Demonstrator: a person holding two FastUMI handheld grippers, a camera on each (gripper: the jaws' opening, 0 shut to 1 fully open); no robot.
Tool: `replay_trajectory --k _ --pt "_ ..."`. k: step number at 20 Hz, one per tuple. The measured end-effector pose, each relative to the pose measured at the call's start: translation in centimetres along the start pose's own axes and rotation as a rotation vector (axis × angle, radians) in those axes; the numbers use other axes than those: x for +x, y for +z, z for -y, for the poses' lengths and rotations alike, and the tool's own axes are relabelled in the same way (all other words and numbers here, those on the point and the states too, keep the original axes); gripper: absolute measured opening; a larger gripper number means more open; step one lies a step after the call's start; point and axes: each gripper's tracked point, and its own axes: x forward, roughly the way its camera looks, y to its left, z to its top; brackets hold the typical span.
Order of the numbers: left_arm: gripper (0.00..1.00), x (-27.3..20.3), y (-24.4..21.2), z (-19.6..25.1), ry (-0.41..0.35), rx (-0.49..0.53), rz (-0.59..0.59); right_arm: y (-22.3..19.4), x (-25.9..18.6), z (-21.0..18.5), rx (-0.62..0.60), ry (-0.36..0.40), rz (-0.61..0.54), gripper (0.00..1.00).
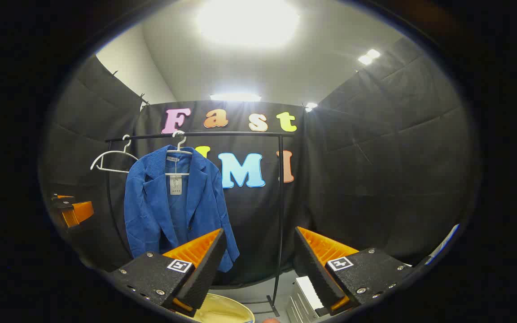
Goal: Grasp the clothes on the hanger with both hands and then place them into the laundry hamper below.
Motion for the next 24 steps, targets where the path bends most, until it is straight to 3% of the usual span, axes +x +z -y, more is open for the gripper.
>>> replay_trajectory --k 2,4,5,6,8,9,10,11,14,15,17,19,20,21,24 --pt "0.95 -0.4 0.0 0.0 0.000 0.005 0.001 0.0 -0.2 0.1 0.001 0.001 0.002 0.94" --pt "0.82 -0.4 -0.2 0.0 0.002 0.008 -0.003 0.1 -0.4 0.1 -0.001 0.005 0.002 0.94" --pt "0.82 -0.5 0.0 0.0 0.001 0.008 -0.003 0.2 -0.5 0.1 -0.004 0.005 0.006 0.94" --pt "0.89 -0.5 -0.1 0.0 0.000 0.007 0.000 0.4 -0.5 0.2 -0.005 0.002 0.010 0.94" --pt "0.89 -0.8 0.2 -0.1 0.001 0.008 0.006 0.3 -0.6 0.2 -0.001 0.000 0.008 0.94" --pt "0.82 -0.9 0.2 -0.1 0.002 0.009 0.005 0.2 -0.7 0.2 0.001 -0.001 0.005 0.94" --pt "0.82 -0.9 0.2 0.0 0.000 0.010 0.005 0.2 -0.8 0.2 0.003 -0.001 0.004 0.94" --pt "0.89 -0.9 0.3 0.0 -0.001 0.012 0.007 0.2 -0.9 0.2 0.002 -0.002 0.004 0.94" --pt "0.82 -0.9 0.3 0.1 -0.001 0.020 0.013 0.4 -1.2 0.1 0.004 -0.004 0.007 0.94" --pt "0.89 -0.9 0.4 0.1 0.000 0.018 0.013 0.4 -1.3 0.0 0.005 -0.003 0.005 0.94" --pt "0.83 -1.2 0.6 -0.2 0.004 0.009 0.012 0.6 -1.4 -0.3 0.006 0.000 -0.001 0.94" --pt "0.82 -1.6 1.2 -0.7 0.006 0.003 0.017 1.2 -1.3 -1.0 0.010 0.011 0.001 0.94" --pt "0.89 -2.1 1.6 -1.0 0.008 0.003 0.024 1.6 -1.2 -1.4 0.010 0.018 0.005 0.94" --pt "0.89 -2.4 2.2 -1.2 0.007 0.001 0.036 2.2 -1.0 -1.8 0.011 0.024 0.014 0.93" --pt "0.82 -2.8 4.1 -2.0 0.006 -0.008 0.060 4.0 -0.1 -2.9 0.015 0.041 0.038 0.94"
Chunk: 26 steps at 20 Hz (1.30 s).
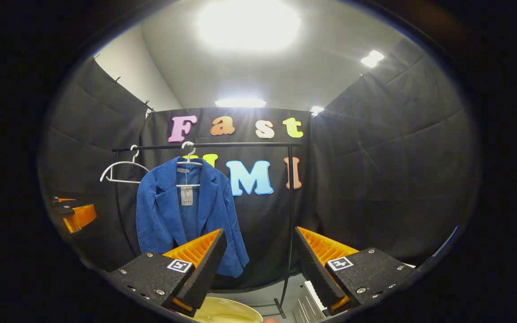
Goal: Grasp the clothes on the hanger with both hands and then place them into the laundry hamper below.
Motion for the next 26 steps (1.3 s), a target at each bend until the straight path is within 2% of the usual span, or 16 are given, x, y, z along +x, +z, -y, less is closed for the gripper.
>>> replay_trajectory --k 1,2,3,4,6,7,8,9,12,13,14,16,19,20,24,26 --pt "0.89 0.6 0.5 -0.1 0.000 -0.003 0.002 0.5 0.4 -0.3 0.002 0.004 0.001 0.94" --pt "0.89 1.2 1.1 -0.2 -0.001 -0.005 0.004 1.1 0.9 -0.6 0.006 0.010 0.003 0.93" --pt "0.82 1.9 1.7 -0.4 0.001 -0.002 0.004 1.8 1.5 -0.8 0.010 0.015 0.005 0.94" --pt "0.82 2.5 2.2 -0.4 0.002 0.002 0.005 2.4 2.2 -1.0 0.014 0.018 0.008 0.94" --pt "0.89 3.7 3.2 -0.4 0.007 0.010 0.017 3.6 3.4 -1.2 0.026 0.028 0.017 0.93" --pt "0.89 4.1 3.6 -0.3 0.011 0.012 0.022 4.3 4.0 -1.2 0.034 0.031 0.026 0.94" --pt "0.94 4.3 3.8 -0.2 0.013 0.011 0.027 4.9 4.7 -1.1 0.044 0.032 0.037 0.93" --pt "0.94 4.7 4.1 -0.1 0.016 0.009 0.028 5.3 5.5 -1.1 0.054 0.036 0.044 0.94" --pt "0.82 6.0 4.9 0.6 0.024 -0.003 0.027 5.8 8.5 -1.8 0.084 0.069 0.046 0.94" --pt "0.82 6.6 5.4 1.0 0.027 -0.005 0.030 6.1 9.5 -1.9 0.096 0.084 0.052 0.94" --pt "0.87 7.2 5.8 1.4 0.032 -0.004 0.034 6.4 10.6 -2.2 0.108 0.100 0.056 0.92" --pt "0.95 8.9 6.4 2.5 0.034 0.009 0.030 6.7 12.9 -2.9 0.129 0.134 0.053 0.94" --pt "0.95 11.6 6.8 4.8 0.035 0.027 0.021 6.9 16.5 -4.0 0.150 0.175 0.042 0.94" --pt "0.82 12.5 6.6 5.4 0.039 0.021 0.017 7.1 17.5 -4.3 0.156 0.192 0.041 0.94" --pt "0.95 16.1 5.5 7.7 0.055 -0.015 0.001 6.7 22.0 -5.8 0.142 0.248 0.039 0.94" --pt "0.93 17.6 5.0 8.7 0.067 -0.018 -0.007 6.4 24.3 -6.9 0.144 0.282 0.032 0.94"
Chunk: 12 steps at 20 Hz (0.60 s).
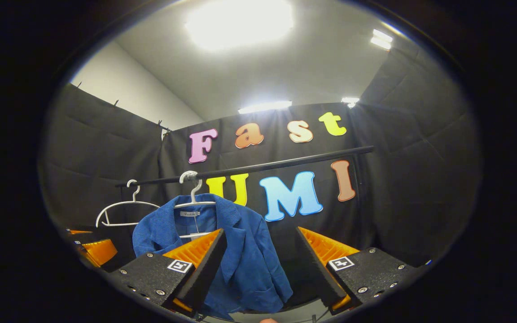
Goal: Grasp the clothes on the hanger with both hands and then place them into the laundry hamper below.
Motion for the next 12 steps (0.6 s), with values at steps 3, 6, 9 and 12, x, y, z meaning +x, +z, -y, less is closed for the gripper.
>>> replay_trajectory --k 3,6,9,12 --pt "0.89 2.2 -1.2 1.6 0.021 0.003 -0.012 -0.7 3.2 -0.6 0.007 0.047 -0.009 0.94" --pt "0.89 4.8 -2.2 2.6 0.051 0.007 -0.021 -1.5 5.9 -1.7 0.008 0.113 -0.008 0.94" --pt "0.89 7.3 -3.3 3.5 0.079 0.017 -0.027 -2.9 8.1 -2.5 -0.006 0.162 -0.015 0.94" --pt "0.88 9.1 -4.6 4.0 0.108 0.053 -0.031 -5.0 10.2 -3.5 -0.019 0.205 -0.048 0.94"
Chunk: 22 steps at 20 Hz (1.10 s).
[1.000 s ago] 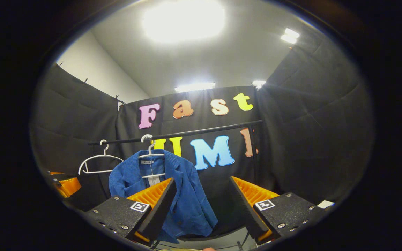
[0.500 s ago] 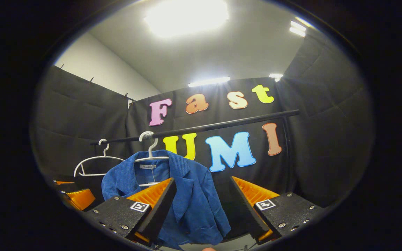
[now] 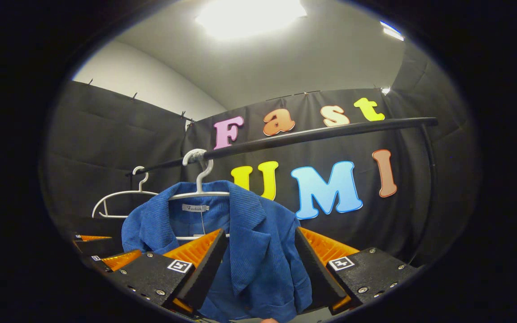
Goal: Grasp the clothes on the hanger with both hands and then place them into the laundry hamper below.
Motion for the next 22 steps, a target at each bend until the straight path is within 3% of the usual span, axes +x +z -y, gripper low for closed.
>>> replay_trajectory --k 5,6,8,11,13,14,19,20,21,22 --pt "0.89 2.8 -3.3 0.9 0.052 0.056 -0.071 -3.2 3.2 -0.9 0.003 0.076 -0.058 0.94" --pt "0.95 3.4 -4.1 1.2 0.057 0.057 -0.087 -3.8 3.8 -1.0 -0.003 0.086 -0.065 0.95" --pt "0.82 4.6 -5.4 1.4 0.082 0.064 -0.110 -4.7 5.0 -1.1 -0.016 0.104 -0.073 0.94" --pt "0.95 5.7 -6.9 1.5 0.121 0.062 -0.132 -6.4 6.5 -1.1 -0.021 0.130 -0.098 0.94" --pt "0.95 6.5 -7.7 1.3 0.145 0.054 -0.141 -7.7 7.5 -0.9 -0.016 0.135 -0.124 0.95" --pt "0.89 7.0 -8.1 1.0 0.161 0.046 -0.144 -8.3 7.9 -0.7 -0.006 0.137 -0.139 0.95" --pt "0.88 7.5 -9.3 -0.1 0.210 -0.003 -0.161 -10.1 9.2 -0.7 0.044 0.136 -0.172 0.95" --pt "0.91 7.7 -9.3 0.0 0.208 -0.005 -0.156 -10.3 9.2 -0.8 0.043 0.141 -0.180 0.91" --pt "0.88 7.3 -8.8 -0.3 0.223 -0.001 -0.143 -10.7 9.3 -1.1 0.040 0.148 -0.193 0.87" --pt "0.75 7.4 -8.8 -1.1 0.245 0.007 -0.132 -11.0 9.3 -1.3 0.039 0.156 -0.205 0.74"
